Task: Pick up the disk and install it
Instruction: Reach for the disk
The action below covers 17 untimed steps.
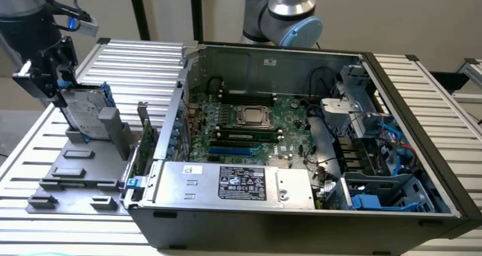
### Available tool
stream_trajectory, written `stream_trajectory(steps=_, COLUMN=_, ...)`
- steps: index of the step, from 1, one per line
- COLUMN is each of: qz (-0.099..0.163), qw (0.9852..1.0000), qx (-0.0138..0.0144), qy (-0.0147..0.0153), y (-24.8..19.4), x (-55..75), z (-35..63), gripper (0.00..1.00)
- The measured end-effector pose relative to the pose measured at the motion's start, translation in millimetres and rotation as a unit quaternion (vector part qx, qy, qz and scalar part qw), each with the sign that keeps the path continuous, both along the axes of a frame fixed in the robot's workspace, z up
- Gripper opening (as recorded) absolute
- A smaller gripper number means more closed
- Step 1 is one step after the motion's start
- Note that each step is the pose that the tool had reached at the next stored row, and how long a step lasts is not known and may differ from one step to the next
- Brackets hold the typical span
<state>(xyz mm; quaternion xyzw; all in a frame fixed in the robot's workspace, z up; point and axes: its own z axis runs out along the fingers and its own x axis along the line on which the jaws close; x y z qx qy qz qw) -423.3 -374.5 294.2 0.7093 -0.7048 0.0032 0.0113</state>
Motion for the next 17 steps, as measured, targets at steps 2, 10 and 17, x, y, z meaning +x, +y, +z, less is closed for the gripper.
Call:
stream_trajectory(steps=2, qz=0.000, qw=1.0000, qx=0.0001, qy=-0.0002, y=0.0, x=0.0, z=0.2, gripper=0.60)
stream_trajectory(steps=10, qz=0.001, qw=1.0000, qx=0.0000, qy=0.0000, y=0.6, x=0.0, z=1.1, gripper=0.58)
stream_trajectory(steps=17, qz=0.002, qw=1.0000, qx=-0.0003, qy=-0.0001, y=0.9, x=0.1, z=1.0, gripper=0.42)
